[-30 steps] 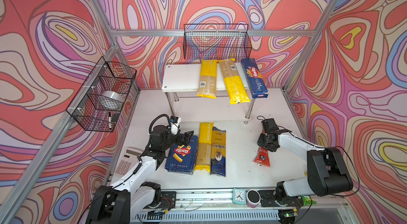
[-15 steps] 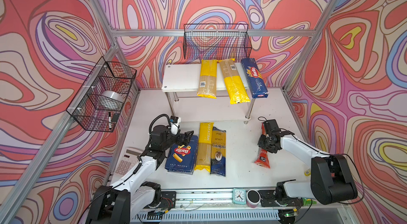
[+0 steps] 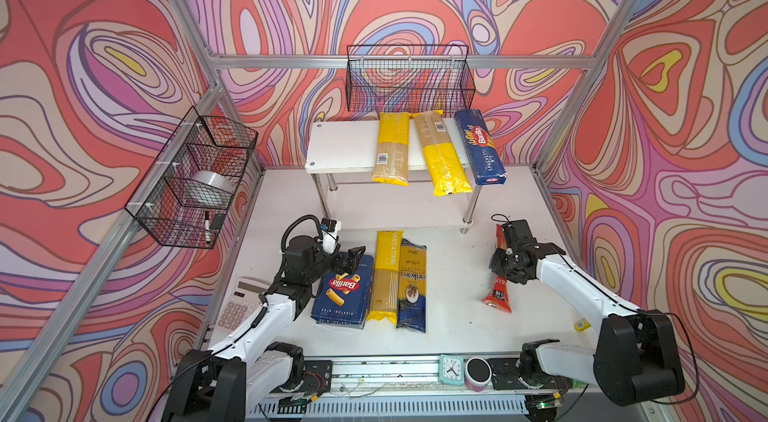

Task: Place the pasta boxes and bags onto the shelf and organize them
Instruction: 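Carry the upright red bag up toward the shelf with the right gripper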

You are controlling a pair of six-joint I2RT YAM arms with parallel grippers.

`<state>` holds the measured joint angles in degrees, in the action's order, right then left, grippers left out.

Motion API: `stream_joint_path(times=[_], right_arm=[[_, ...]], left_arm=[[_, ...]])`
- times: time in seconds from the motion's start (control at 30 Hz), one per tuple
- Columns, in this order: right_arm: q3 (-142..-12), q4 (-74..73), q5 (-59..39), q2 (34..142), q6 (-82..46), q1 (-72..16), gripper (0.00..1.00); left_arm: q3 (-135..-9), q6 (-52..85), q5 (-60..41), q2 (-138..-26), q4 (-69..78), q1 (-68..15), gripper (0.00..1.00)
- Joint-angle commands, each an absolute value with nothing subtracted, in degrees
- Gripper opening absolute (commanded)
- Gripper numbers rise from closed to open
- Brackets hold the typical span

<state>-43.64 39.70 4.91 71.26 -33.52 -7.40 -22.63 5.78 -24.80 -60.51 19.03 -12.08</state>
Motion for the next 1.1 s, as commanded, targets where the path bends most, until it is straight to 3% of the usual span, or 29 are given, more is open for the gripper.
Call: stream_joint_path(times=[0.0,0.57,1.07], right_arm=[[-47.6,38.8,6.4,67.5,-32.6,-7.7,0.0],[-53.7,45.5,6.2,60.6,-30.2,-7.6,0.0],[-71.1,54.2,6.5,59.4,-26.8,-7.7,0.0]], left_arm=[[-24.2,5.3,-24.6,-60.6,18.7,-12.4,1.0],[-24.1,5.3,-24.5,-60.5,18.8,-12.3,1.0],[-24.0,5.4,-24.2,-60.4,18.8,-12.4,1.0]])
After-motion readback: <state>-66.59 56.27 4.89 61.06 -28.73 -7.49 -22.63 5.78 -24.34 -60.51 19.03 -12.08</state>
